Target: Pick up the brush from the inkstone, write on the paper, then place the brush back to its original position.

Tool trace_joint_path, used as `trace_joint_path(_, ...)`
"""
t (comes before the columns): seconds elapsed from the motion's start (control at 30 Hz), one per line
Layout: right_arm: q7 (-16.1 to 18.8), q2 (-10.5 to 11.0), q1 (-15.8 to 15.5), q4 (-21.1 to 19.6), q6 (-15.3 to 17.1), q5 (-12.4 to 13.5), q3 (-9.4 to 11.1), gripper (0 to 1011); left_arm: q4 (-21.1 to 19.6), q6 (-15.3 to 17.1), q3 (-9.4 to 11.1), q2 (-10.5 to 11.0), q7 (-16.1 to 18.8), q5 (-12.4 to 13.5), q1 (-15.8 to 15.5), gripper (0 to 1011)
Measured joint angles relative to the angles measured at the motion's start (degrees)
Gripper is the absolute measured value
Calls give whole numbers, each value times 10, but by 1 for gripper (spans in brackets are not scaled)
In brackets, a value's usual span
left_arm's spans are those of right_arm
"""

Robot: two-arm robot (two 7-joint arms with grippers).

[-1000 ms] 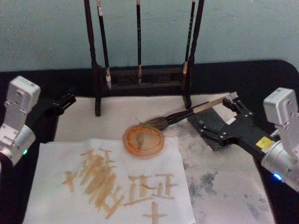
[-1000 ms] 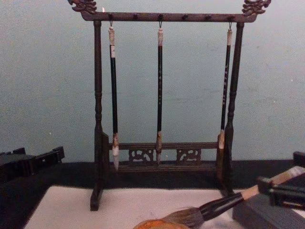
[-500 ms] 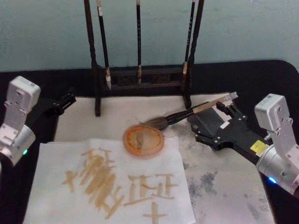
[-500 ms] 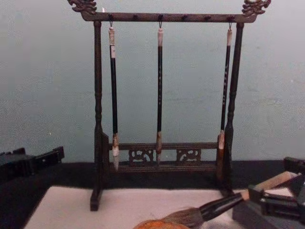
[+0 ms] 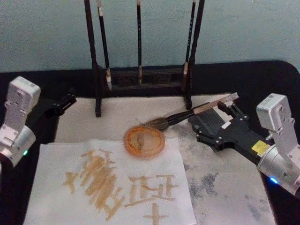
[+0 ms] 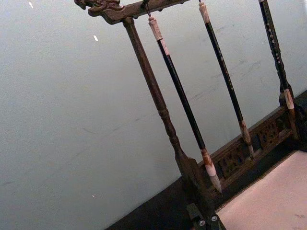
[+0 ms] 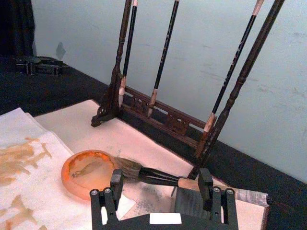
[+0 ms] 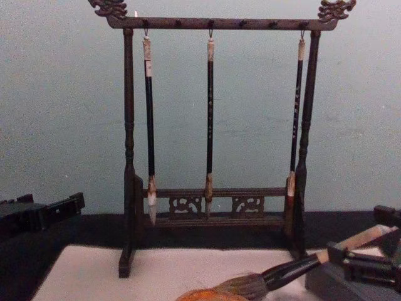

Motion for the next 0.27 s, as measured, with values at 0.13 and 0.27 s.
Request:
trace_joint_path(0.13,0,0,0,0,0,0,0,1006,0,0,0,0,0,0,0,1000)
trace_joint_path(0.27,0,0,0,0,0,1,0,1006,0,0,0,0,0,0,0,1002)
